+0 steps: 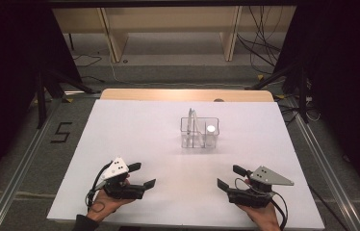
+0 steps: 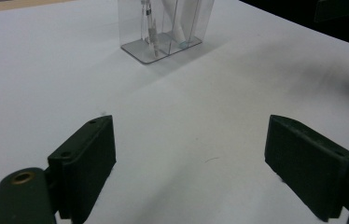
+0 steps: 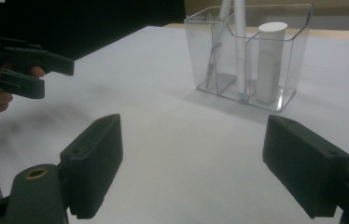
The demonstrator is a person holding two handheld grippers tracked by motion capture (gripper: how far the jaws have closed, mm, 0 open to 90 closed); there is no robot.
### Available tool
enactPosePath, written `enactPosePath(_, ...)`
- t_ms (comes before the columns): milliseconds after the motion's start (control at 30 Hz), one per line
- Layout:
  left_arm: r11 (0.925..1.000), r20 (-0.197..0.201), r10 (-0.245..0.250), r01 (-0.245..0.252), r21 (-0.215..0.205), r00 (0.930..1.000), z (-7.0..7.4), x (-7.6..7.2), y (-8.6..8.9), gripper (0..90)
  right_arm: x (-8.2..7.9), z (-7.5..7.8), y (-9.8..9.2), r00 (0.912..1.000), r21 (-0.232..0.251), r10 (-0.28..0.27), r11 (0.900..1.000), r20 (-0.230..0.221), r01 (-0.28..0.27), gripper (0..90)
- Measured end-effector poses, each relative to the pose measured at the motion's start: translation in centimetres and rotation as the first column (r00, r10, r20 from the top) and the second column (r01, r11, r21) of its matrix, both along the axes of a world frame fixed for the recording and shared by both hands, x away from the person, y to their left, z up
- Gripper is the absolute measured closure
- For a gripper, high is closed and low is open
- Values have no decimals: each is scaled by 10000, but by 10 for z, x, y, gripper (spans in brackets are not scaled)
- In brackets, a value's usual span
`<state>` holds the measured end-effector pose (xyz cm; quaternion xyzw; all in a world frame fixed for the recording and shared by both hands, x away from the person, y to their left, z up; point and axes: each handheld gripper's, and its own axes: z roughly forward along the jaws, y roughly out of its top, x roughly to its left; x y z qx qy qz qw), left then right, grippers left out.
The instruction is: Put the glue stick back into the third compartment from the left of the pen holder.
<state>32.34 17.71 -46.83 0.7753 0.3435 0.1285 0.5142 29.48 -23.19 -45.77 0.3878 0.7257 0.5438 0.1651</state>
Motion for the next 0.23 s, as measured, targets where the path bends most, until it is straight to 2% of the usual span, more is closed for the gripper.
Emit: enactPosePath(233,10000,-12,36,-36,12,10000,-1,1,0,159,1,-1,-1,10000,-8,-44,10000,21,44,209)
